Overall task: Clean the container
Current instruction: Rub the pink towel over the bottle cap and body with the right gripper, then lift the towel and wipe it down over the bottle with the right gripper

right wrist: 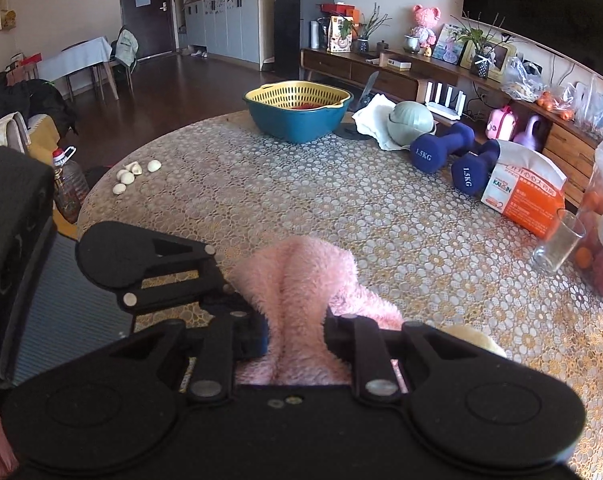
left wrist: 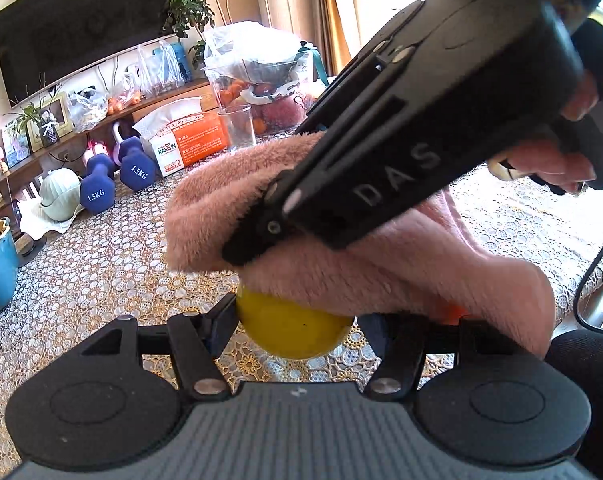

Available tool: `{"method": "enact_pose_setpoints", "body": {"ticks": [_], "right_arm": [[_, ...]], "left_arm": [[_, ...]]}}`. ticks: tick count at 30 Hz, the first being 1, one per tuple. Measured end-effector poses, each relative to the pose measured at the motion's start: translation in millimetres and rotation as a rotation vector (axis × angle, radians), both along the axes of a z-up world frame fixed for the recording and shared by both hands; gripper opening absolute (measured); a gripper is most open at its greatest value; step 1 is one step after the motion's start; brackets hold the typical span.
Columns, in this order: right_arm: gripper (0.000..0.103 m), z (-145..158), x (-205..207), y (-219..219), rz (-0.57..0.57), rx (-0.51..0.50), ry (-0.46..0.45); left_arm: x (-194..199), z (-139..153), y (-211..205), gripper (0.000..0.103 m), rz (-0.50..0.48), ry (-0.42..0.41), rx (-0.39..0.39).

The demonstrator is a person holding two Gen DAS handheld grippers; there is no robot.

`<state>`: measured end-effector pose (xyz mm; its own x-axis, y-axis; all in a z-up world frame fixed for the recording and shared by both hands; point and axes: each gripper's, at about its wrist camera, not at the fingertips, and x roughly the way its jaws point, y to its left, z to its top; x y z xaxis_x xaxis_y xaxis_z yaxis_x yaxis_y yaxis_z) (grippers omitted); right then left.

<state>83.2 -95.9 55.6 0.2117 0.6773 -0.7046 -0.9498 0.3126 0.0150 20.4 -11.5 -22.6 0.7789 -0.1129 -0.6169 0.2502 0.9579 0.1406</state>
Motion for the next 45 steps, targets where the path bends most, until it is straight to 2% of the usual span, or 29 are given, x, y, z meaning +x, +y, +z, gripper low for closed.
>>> {"method": "enact_pose_setpoints", "body": {"ticks": [4, 15, 24, 33, 41, 45], "right_arm": [[0.019, -4.3, 15.6, -0.6, -0.042, -0.019, -0.011], [0.019, -27.6, 62.4, -9.3, -0.148, -0.053, 0.034], [0.020, -42.5, 84.7, -26.0, -0.248, -0.058, 0.063], [0.020, -53.1, 83.0, -39.8, -0.312, -0.049, 0.071], [0.019, -68.0, 52.5, -43.1, -0.290, -0.158, -0.010], [0.018, -53.9, 47.1, -47.3, -0.331, -0.133, -0.057]], "left_arm": [[0.2, 0.5, -0.3, 0.064, 0.001, 0.003, -0.003], [0.1, 1.6, 2.7, 0.064, -0.006, -0.001, -0.006], [0.6, 2.8, 1.5, 0.064, -0.016, -0.018, 0.002], [-1.2, 0.7, 3.5, 0.064, -0.011, -0.003, -0.001], [-3.5, -3.6, 6.4, 0.064, 0.001, 0.014, -0.006], [-3.6, -3.5, 4.6, 0.064, 0.000, 0.009, 0.006]]}}
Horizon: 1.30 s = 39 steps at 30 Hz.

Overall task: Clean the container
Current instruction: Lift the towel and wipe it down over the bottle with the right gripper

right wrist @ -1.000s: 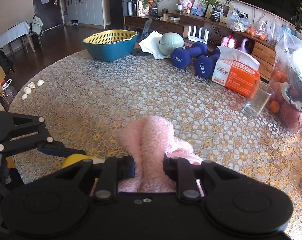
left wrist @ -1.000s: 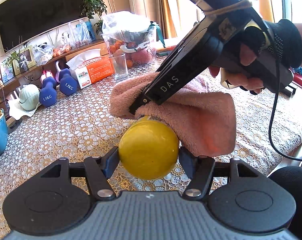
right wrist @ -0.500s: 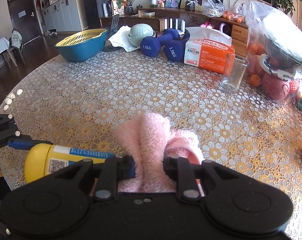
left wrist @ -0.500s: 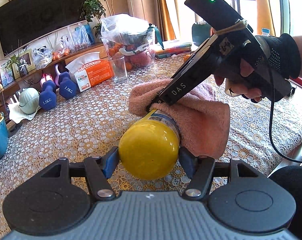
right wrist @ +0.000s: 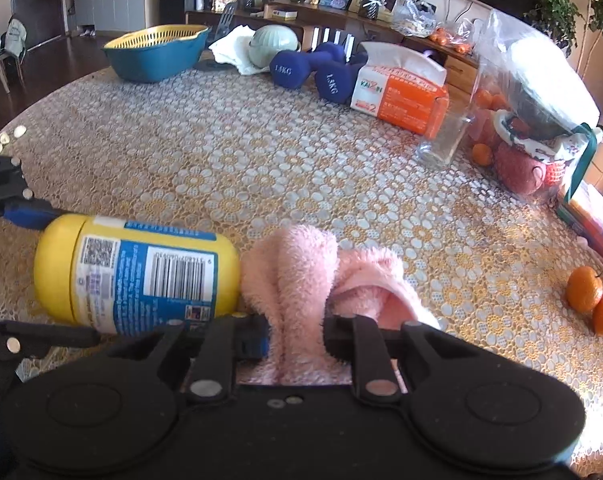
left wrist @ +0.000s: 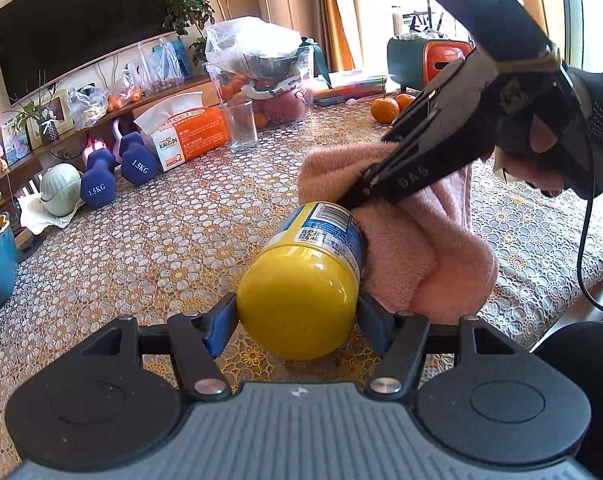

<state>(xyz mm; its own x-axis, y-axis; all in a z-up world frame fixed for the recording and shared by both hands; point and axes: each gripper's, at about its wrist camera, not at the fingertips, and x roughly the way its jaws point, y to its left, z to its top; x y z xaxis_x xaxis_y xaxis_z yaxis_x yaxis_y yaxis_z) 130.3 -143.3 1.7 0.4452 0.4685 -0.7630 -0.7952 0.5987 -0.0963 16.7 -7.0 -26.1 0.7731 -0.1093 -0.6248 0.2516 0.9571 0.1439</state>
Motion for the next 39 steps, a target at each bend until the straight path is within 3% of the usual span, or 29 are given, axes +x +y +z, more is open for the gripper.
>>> {"method": "enact_pose_setpoints", "body": {"ticks": [8, 15, 26, 39], "right_arm": [[0.018, 57.4, -2.2, -15.3, -0.010, 0.170, -0.014], [0.018, 79.9, -34.9, 1.7, 0.121, 0.242, -0.013], [0.018, 64.3, -73.3, 27.9, 0.232, 0.232, 0.049], [0.020, 41.1, -49.0, 31.1, 0.198, 0.261, 0.127]], "left_arm": [[-0.5, -0.1, -1.2, 0.064, 0.000, -0.002, 0.004], [-2.2, 0.3, -0.7, 0.064, 0.004, 0.005, -0.003], [-2.2, -0.3, -0.1, 0.064, 0.011, 0.012, -0.014], [-0.8, 0.6, 3.8, 0.064, 0.018, 0.017, -0.052]]}}
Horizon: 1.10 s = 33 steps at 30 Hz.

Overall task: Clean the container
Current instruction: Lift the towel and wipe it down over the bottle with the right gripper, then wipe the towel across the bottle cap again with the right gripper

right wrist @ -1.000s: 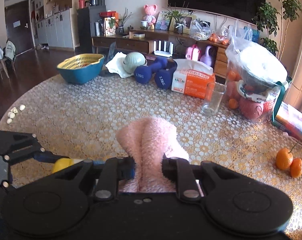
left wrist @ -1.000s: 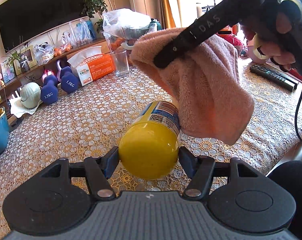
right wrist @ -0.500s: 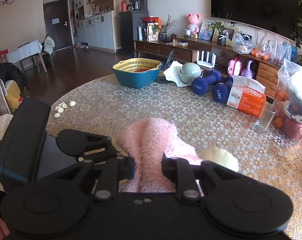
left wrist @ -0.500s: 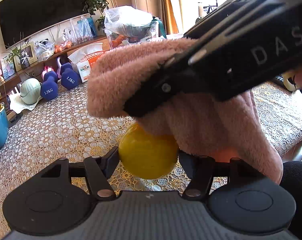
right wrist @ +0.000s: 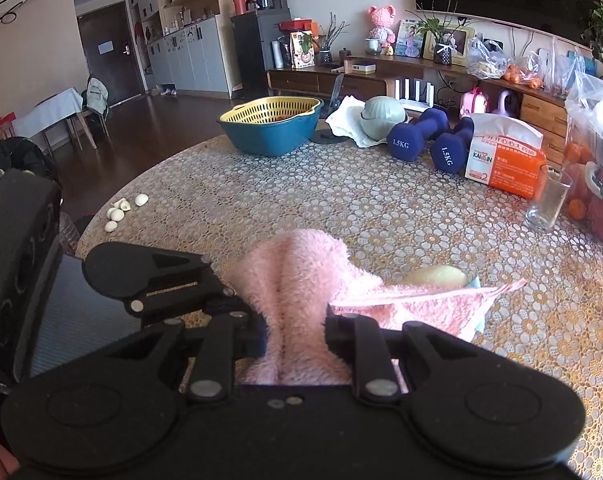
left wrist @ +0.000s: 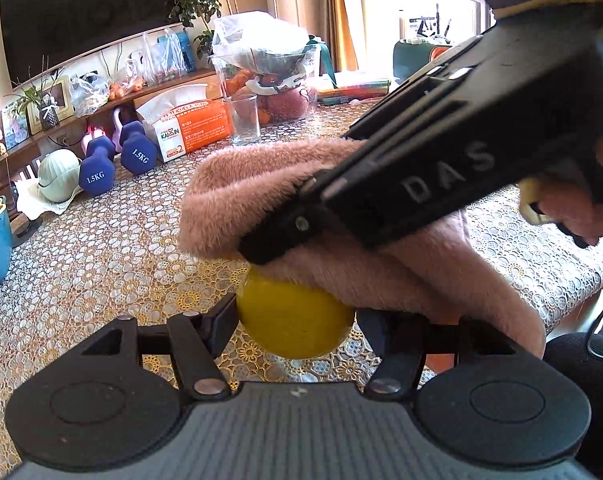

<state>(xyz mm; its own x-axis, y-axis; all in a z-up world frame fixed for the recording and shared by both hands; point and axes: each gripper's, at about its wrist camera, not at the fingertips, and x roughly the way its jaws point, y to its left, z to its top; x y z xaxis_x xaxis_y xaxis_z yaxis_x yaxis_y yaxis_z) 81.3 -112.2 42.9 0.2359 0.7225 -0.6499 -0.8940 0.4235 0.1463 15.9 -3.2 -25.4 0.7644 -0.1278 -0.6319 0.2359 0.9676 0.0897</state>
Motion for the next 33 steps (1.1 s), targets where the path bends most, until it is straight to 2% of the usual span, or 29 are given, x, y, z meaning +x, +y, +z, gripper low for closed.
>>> {"method": "enact_pose_setpoints", "body": {"ticks": [16, 30, 33], "right_arm": [[0.020, -22.4, 67.9, -14.4, -0.139, -0.048, 0.002], [0.020, -46.4, 91.5, -36.6, -0.261, -0.056, 0.056], [0.021, -50.1, 86.5, -39.2, -0.265, -0.076, 0.038]], "left_arm": [[5.1, 4.1, -4.8, 0.064, -0.012, -0.028, 0.014], [7.9, 11.3, -7.8, 0.064, -0.009, -0.028, 0.007], [7.1, 12.1, -8.9, 0.064, -0.009, -0.029, 0.014]]}}
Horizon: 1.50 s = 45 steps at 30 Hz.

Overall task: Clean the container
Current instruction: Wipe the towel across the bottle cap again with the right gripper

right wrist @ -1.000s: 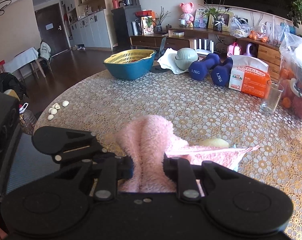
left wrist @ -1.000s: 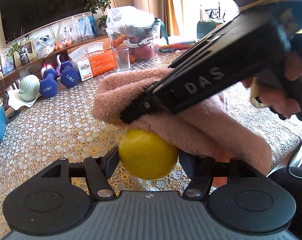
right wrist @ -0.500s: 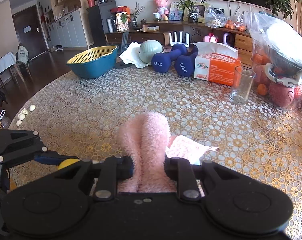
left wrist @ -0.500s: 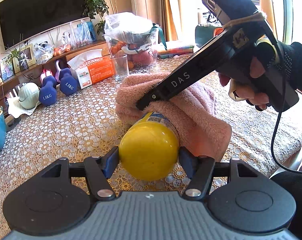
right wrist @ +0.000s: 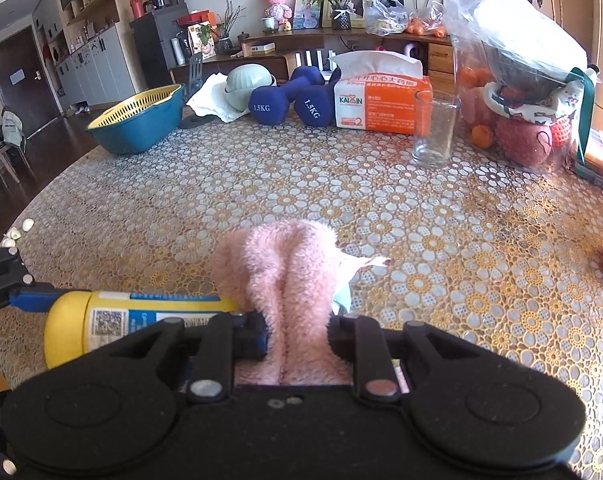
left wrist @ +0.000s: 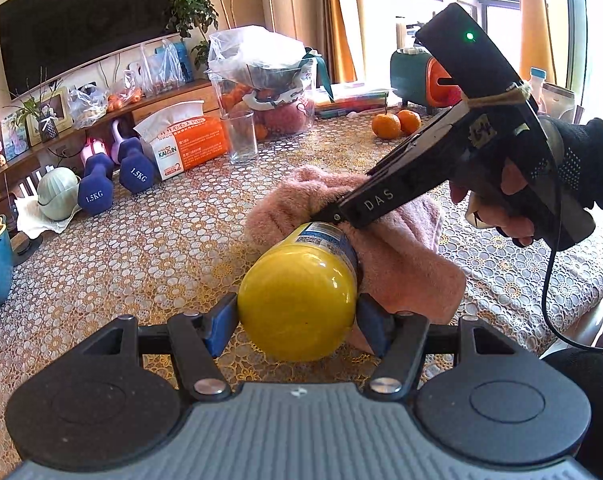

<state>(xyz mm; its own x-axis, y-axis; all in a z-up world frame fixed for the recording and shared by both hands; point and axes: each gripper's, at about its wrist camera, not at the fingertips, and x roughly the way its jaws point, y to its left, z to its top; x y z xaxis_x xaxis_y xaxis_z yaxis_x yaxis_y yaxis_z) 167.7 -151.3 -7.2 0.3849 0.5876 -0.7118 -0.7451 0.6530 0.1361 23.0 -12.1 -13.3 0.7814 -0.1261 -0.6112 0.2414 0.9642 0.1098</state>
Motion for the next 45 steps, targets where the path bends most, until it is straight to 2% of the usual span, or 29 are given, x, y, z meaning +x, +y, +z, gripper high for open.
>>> {"method": "enact_pose_setpoints", "body": {"ticks": [4, 6, 15, 21, 32, 45], "right_arm": [[0.021, -2.2, -12.9, -4.0, 0.017, -0.066, -0.042], [0.020, 2.2, -14.4, -10.0, 0.001, -0.065, -0.047], [0.018, 57.5, -29.9, -32.5, 0.009, 0.102, -0.075], [0.018, 76.1, -61.5, -27.9, 0.066, 0.155, -0.119], [0.018, 67.2, -91.1, -20.6, 0.113, 0.231, -0.056], [0.018, 47.4, -77.3, 1.4, 0.136, 0.215, -0.013]], "left_arm": [[-1.7, 3.2, -6.2, 0.064, -0.014, -0.012, 0.013], [-2.6, 3.5, -10.4, 0.064, -0.020, -0.024, 0.033], [-1.5, 5.2, -13.7, 0.064, -0.019, -0.026, 0.037], [-0.4, 5.5, -15.3, 0.064, -0.017, -0.020, 0.046], [-0.8, 5.3, -16.0, 0.064, -0.019, -0.020, 0.047], [-1.3, 1.4, -12.9, 0.064, -0.014, -0.004, 0.030]]}}
